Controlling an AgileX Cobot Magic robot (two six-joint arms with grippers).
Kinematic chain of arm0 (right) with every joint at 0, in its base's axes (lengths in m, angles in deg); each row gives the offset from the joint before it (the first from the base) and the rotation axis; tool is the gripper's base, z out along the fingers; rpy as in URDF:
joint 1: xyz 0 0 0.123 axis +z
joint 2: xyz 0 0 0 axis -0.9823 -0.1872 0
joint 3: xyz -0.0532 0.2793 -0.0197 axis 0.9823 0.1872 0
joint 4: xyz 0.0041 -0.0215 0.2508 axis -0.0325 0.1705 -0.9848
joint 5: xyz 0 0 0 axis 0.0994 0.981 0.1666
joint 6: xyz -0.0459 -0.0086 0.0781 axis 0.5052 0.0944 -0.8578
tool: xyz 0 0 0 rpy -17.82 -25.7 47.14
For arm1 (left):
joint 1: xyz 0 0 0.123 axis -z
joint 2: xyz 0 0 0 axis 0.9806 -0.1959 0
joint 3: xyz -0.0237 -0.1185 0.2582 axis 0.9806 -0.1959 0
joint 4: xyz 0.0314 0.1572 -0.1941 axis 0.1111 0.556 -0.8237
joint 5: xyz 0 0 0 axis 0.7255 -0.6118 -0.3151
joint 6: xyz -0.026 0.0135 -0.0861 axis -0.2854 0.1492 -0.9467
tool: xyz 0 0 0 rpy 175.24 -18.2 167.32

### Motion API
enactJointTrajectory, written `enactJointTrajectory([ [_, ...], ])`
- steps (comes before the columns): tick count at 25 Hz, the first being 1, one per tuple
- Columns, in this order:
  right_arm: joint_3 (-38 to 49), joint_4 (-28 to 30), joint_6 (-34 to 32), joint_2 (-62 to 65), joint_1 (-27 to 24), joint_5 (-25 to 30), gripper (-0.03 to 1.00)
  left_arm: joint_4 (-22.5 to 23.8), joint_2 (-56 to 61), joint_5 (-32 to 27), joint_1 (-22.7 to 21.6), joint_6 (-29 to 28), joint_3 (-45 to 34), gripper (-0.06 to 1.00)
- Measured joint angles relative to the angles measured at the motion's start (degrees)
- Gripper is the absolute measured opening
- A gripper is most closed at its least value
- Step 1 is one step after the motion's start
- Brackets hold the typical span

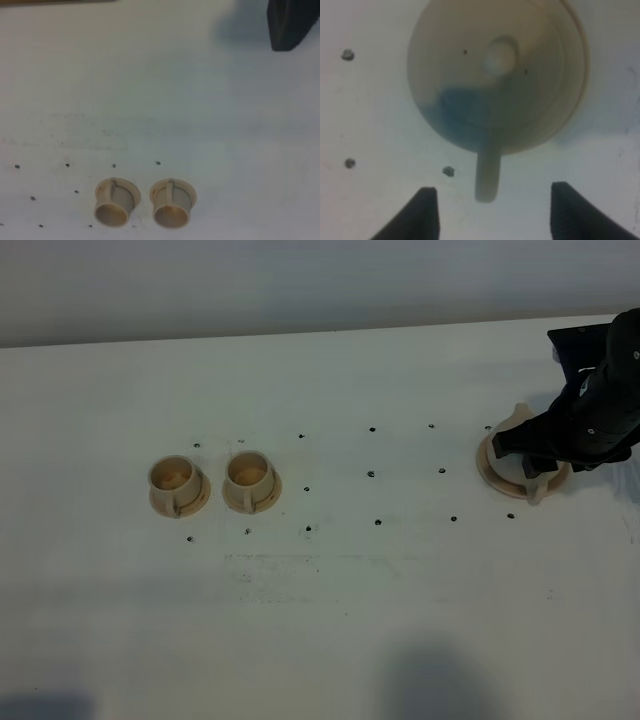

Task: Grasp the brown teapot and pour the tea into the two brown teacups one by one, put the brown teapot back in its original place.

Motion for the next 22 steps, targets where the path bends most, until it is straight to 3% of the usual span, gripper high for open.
enactJointTrajectory([
  [22,0.0,-0.1,0.0,-2.7,0.0,-2.1,0.48,0.0,0.0,0.0,0.0,0.0,0.0,0.33],
])
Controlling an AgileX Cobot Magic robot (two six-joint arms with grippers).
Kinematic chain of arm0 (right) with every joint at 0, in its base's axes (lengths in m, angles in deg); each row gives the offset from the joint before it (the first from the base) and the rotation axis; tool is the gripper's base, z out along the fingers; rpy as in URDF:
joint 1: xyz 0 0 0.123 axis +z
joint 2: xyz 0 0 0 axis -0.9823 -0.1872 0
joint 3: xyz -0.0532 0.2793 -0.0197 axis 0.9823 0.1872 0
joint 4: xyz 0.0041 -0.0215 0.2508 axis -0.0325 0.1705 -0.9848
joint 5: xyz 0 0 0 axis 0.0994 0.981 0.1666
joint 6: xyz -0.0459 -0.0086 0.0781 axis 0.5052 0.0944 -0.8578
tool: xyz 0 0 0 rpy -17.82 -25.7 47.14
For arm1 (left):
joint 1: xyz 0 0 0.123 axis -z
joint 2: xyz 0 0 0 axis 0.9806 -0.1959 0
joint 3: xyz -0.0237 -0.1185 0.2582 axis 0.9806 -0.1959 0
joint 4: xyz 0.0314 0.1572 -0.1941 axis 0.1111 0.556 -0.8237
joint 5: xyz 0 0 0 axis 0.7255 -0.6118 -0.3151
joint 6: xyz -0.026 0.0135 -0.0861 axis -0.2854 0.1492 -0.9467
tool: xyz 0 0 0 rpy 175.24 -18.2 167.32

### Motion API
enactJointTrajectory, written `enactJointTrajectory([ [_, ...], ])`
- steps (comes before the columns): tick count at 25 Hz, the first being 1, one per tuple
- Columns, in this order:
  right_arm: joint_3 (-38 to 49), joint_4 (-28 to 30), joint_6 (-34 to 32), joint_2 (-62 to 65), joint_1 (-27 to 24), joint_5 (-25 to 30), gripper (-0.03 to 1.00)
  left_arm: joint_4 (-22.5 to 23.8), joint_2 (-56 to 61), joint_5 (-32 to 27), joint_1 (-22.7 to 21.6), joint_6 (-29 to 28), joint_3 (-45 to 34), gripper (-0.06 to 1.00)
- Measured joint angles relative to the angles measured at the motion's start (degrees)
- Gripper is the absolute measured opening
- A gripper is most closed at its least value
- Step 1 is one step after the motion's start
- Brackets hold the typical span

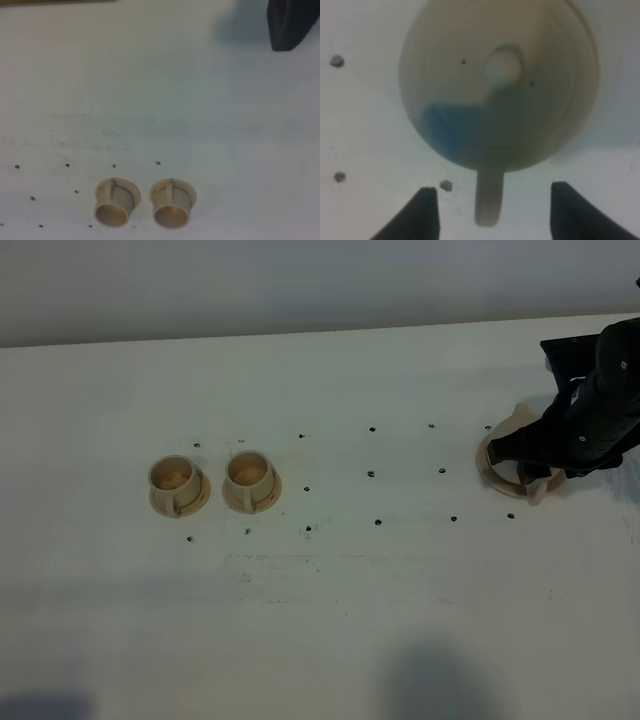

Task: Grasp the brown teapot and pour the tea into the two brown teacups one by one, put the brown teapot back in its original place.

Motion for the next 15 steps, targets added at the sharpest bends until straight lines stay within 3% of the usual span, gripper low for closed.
enactJointTrajectory([
  [15,-1.5,0.0,0.0,-0.1,0.0,0.1,0.42,0.0,0.0,0.0,0.0,0.0,0.0,0.33],
])
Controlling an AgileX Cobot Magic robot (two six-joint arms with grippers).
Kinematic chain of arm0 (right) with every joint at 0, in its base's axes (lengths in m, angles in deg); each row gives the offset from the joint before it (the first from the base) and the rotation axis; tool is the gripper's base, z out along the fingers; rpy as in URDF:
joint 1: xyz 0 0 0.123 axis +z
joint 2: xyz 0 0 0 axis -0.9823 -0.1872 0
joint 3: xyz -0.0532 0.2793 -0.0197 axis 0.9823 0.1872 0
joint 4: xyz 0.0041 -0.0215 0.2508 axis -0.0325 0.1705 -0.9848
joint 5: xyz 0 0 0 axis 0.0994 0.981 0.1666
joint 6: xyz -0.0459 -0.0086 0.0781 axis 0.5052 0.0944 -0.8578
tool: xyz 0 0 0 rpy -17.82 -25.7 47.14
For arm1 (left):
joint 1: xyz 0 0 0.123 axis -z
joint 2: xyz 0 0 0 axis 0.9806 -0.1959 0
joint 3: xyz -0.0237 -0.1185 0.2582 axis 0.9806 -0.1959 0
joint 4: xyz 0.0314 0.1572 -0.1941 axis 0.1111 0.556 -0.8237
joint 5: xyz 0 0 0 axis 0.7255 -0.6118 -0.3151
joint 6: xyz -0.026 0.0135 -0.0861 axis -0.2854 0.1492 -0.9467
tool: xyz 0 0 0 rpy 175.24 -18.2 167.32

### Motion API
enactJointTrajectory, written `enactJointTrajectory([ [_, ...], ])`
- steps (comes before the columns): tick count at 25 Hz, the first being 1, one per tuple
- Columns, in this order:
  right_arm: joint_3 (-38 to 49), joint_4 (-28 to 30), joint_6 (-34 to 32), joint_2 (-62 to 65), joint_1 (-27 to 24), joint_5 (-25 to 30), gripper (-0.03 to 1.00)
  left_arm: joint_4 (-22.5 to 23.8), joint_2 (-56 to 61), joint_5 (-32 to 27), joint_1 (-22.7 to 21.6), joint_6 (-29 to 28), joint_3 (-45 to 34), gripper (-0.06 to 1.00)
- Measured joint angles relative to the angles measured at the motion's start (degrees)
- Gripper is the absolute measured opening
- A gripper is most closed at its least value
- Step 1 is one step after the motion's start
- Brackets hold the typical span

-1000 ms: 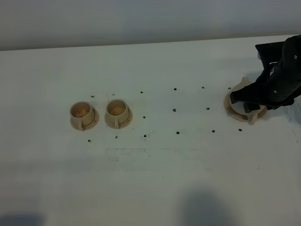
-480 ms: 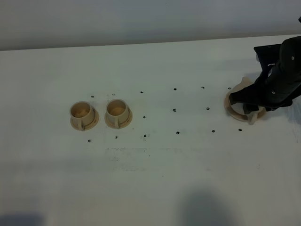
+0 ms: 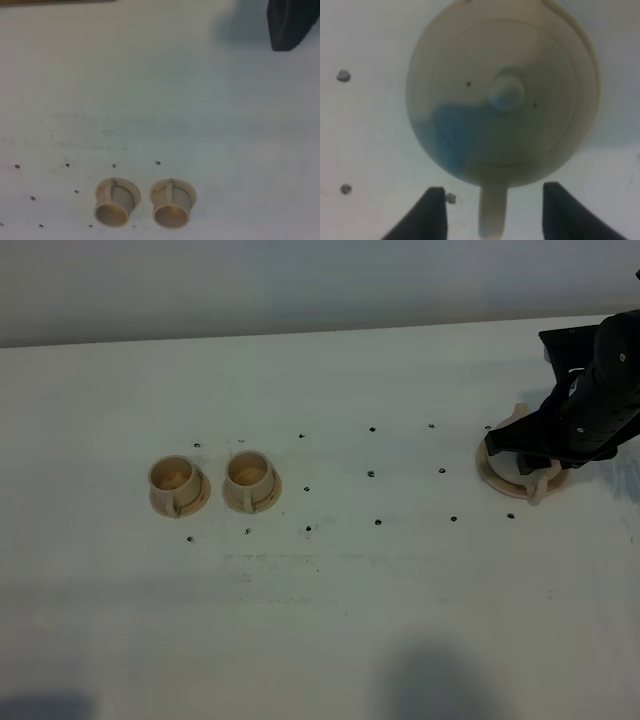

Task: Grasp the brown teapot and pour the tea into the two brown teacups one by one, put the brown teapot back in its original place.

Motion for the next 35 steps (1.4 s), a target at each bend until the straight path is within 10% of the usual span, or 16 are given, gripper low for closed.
enactJointTrajectory([
  [28,-0.1,-0.2,0.8,-1.8,0.0,0.9,0.4,0.0,0.0,0.0,0.0,0.0,0.0,0.33],
  [35,-0.1,-0.6,2.4,-1.8,0.0,0.6,0.12,0.0,0.0,0.0,0.0,0.0,0.0,0.33],
])
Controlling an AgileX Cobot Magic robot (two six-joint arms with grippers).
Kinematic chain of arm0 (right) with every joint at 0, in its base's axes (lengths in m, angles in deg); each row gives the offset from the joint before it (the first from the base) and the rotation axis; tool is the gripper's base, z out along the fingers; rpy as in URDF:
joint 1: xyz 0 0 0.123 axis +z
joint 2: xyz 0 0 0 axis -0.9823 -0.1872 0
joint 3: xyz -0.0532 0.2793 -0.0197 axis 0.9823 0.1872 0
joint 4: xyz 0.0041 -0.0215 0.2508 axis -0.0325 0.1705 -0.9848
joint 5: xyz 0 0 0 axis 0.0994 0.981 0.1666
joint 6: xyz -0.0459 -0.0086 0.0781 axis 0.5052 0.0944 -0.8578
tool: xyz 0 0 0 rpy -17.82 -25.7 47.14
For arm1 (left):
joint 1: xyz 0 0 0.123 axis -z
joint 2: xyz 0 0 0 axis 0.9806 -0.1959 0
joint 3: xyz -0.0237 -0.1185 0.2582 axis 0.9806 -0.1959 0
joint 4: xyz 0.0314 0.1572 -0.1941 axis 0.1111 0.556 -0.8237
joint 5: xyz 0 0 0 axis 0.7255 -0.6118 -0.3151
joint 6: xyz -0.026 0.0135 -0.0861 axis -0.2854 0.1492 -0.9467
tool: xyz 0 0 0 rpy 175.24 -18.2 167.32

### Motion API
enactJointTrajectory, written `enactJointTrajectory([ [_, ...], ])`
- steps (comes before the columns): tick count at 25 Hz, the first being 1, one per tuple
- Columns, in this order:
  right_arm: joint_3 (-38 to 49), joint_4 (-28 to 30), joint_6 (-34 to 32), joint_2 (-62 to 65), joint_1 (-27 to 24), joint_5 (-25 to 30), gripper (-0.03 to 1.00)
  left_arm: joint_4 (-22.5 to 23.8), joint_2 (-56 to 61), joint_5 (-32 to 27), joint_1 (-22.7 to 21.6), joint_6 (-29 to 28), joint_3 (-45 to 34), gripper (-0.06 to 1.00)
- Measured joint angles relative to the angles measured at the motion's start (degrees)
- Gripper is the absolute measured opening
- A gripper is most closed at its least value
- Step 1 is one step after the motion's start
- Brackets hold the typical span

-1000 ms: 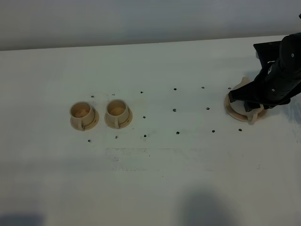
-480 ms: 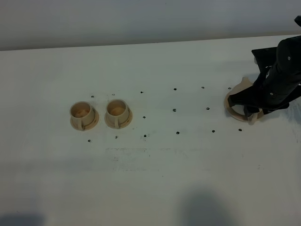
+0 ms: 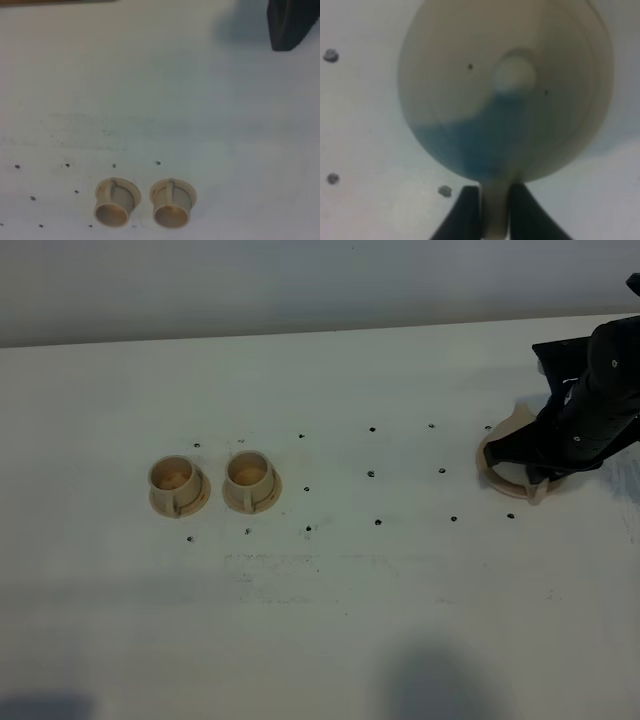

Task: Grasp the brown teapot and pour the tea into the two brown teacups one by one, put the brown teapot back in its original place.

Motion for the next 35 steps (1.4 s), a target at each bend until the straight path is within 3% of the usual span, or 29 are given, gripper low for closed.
enactJointTrajectory([
  [25,0.0,0.0,2.1,4.7,1.3,2.2,0.1,0.0,0.0,0.0,0.0,0.0,0.0,0.33],
  [35,0.0,1.3,2.2,7.3,6.6,2.6,0.1,0.0,0.0,0.0,0.0,0.0,0.0,0.33],
])
